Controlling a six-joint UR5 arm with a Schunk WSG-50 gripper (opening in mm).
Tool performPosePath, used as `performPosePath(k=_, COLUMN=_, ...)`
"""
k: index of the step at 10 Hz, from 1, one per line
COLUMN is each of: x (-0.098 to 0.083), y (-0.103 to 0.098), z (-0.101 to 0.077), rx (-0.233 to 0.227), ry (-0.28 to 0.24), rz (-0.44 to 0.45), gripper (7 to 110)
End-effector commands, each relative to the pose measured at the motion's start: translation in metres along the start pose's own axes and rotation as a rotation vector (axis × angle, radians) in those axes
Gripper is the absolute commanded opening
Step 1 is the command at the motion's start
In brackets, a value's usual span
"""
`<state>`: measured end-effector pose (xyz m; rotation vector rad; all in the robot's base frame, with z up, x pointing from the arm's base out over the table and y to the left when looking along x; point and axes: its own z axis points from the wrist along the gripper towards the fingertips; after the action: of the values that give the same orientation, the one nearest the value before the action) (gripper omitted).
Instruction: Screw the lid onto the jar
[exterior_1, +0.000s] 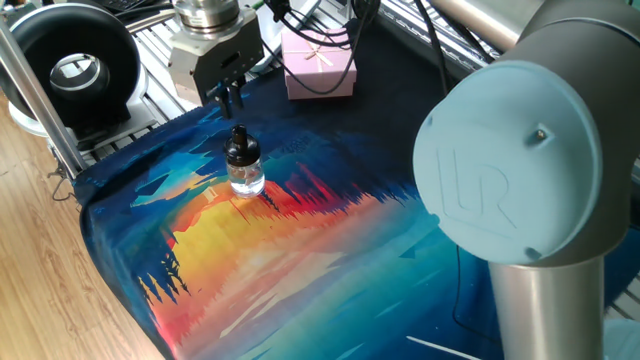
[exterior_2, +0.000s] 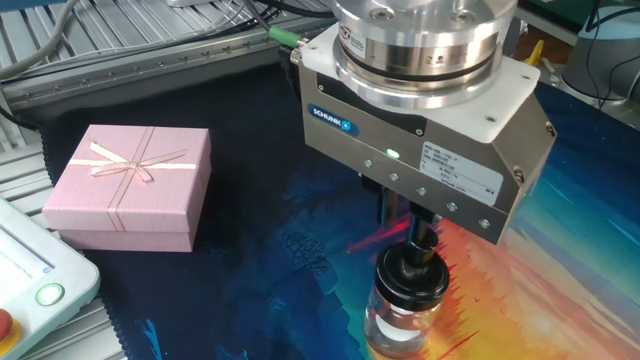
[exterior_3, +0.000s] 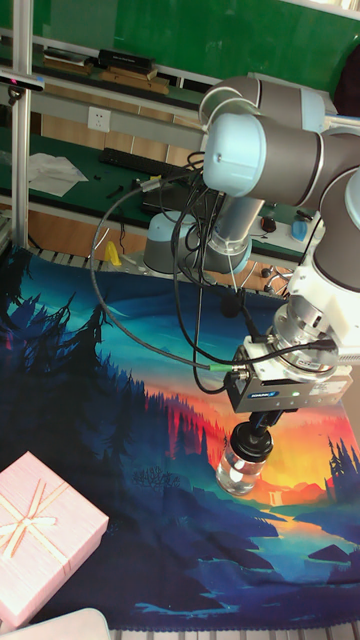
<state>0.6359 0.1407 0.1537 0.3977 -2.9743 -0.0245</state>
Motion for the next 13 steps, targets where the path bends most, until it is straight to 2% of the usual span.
performPosePath(k=1, x=0.011, y=0.012, z=-0.001, rx=-0.047, ry=-0.009, rz=-0.001, gripper=22)
performPosePath(k=2, x=0.014, y=0.018, z=-0.002, rx=-0.070, ry=-0.028, rz=-0.006, gripper=22)
performPosePath(k=3, x=0.020, y=0.015, z=0.001, rx=-0.062, ry=-0.034, rz=-0.005, gripper=22)
performPosePath(k=4, x=0.025, y=0.015, z=0.004, rx=-0.067, ry=-0.037, rz=-0.001, gripper=44)
performPosePath(k=6, x=0.022, y=0.014, z=0.005, rx=-0.051, ry=-0.026, rz=0.001, gripper=44)
performPosePath(k=9, x=0.001, y=0.022, z=0.010, rx=-0.043, ry=-0.040, rz=0.000, gripper=44)
performPosePath(k=11, x=0.000, y=0.026, z=0.009, rx=-0.039, ry=-0.031, rz=-0.004, gripper=44)
performPosePath(k=13, x=0.001, y=0.019, z=0.014, rx=-0.025, ry=-0.029, rz=-0.006, gripper=44)
